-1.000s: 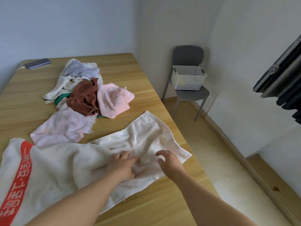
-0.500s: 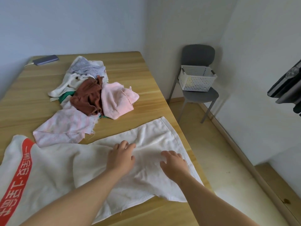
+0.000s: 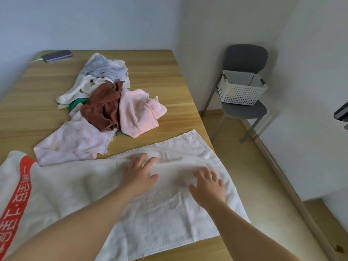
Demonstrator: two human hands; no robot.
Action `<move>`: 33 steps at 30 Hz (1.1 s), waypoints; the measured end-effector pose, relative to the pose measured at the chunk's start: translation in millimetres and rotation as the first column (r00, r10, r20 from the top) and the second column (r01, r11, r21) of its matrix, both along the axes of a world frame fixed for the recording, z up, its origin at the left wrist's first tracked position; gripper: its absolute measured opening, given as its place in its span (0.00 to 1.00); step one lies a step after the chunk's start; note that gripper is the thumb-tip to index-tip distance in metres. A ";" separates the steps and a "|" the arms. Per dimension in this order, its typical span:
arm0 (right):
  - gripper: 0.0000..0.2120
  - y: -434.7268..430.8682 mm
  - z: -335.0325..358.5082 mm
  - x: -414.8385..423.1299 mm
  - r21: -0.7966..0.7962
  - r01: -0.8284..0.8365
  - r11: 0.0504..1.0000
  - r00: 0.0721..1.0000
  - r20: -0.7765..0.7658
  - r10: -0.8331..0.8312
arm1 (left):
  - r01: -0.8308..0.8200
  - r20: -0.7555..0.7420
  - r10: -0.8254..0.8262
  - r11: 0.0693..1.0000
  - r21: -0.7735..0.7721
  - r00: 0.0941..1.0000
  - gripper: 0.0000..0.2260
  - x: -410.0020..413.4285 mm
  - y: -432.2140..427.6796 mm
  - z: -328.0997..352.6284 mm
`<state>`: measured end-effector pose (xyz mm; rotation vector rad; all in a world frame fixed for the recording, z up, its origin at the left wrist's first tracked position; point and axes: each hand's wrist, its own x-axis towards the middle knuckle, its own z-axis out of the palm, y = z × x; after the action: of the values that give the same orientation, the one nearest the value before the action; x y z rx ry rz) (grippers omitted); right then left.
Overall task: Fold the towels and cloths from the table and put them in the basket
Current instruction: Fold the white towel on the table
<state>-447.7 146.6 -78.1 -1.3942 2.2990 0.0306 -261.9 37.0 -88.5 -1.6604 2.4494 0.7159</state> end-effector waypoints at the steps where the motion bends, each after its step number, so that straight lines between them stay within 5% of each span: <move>1: 0.22 0.0 1.6 9.1 -0.061 -0.006 0.998 1.000 -0.029 0.004 | -0.021 -0.046 0.013 0.983 -0.181 0.999 0.23 4.7 8.0 -2.5; 4: 0.21 3.4 3.0 44.2 -0.191 -0.142 0.971 0.990 -0.004 0.144 | -0.061 -0.071 0.034 0.904 -0.423 0.997 0.20 26.8 28.8 -10.4; 16: 0.22 18.8 9.1 181.7 -0.148 -0.342 0.928 0.930 0.092 0.357 | -0.283 -0.073 0.274 0.899 -0.334 0.959 0.13 183.8 77.4 -0.4; 21: 0.19 50.8 0.2 229.5 -0.059 -0.291 0.955 0.948 0.114 0.296 | -0.116 0.076 0.134 0.970 -0.212 0.988 0.18 262.2 109.3 -7.1; 25: 0.15 75.2 3.9 249.8 -0.030 -0.129 0.991 0.989 0.074 0.131 | -0.221 -0.123 0.198 0.952 -0.211 0.972 0.12 298.8 123.7 1.7; 28: 0.19 86.3 3.9 266.9 -0.002 -0.062 0.998 0.997 0.040 0.062 | -0.515 -0.096 0.506 0.837 -0.184 0.857 0.16 324.2 129.8 5.2; 33: 0.26 99.8 -3.9 297.5 0.024 -0.059 0.998 0.998 0.030 0.058 | -0.866 -0.114 0.889 0.458 0.201 0.443 0.33 342.2 133.4 9.6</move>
<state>-150.1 246.5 -82.0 -1.4401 2.2264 0.0562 80.3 170.3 -78.9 -2.9238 1.3430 1.1165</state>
